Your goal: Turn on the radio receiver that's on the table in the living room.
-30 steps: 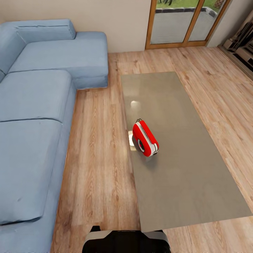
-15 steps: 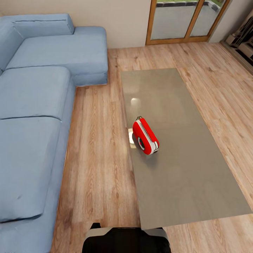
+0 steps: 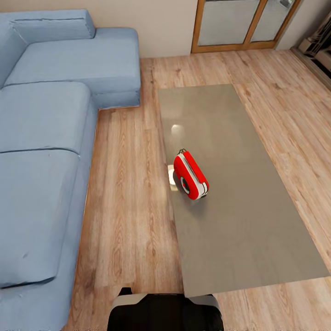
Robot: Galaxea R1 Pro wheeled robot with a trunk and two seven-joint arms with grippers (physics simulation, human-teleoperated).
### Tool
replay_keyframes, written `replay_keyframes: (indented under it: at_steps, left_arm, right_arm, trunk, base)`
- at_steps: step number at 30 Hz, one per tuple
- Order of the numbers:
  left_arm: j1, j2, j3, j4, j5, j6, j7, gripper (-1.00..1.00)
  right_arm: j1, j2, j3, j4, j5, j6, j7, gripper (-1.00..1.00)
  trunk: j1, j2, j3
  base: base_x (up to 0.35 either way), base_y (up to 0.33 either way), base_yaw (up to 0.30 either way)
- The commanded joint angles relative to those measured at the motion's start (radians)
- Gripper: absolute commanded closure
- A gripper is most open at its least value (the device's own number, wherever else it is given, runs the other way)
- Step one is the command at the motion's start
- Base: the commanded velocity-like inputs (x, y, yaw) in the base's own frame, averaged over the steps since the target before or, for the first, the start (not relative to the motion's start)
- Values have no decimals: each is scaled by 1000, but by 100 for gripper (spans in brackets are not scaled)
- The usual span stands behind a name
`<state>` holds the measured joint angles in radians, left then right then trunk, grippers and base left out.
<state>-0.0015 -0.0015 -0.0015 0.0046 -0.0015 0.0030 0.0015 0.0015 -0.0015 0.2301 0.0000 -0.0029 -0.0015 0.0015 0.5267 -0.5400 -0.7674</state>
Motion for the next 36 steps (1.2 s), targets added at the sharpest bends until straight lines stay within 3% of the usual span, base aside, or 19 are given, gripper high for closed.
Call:
replay_keyframes:
  at_steps: [1, 14, 27, 36]
  left_arm:
    - [0, 0, 0, 0, 0, 0, 0, -100]
    - [0, 0, 0, 0, 1, 0, 0, -100]
    - [0, 0, 0, 0, 2, -1, -2, -100]
    - [0, 0, 0, 0, 2, -2, 0, -100]
  right_arm:
    - [0, 0, 0, 0, 0, 0, 0, -100]
    - [0, 0, 0, 0, -2, 0, -2, -100]
    - [0, 0, 0, 0, -2, 0, 0, -100]
    - [0, 0, 0, 0, -1, 0, -1, -100]
  trunk:
    - [0, 0, -2]
    - [0, 0, -17]
    - [0, 0, -17]
    - [0, 0, -17]
  base:
    - [0, 0, 0]
    - [9, 0, 0]
    - [267, 0, 0]
    - [55, 0, 0]
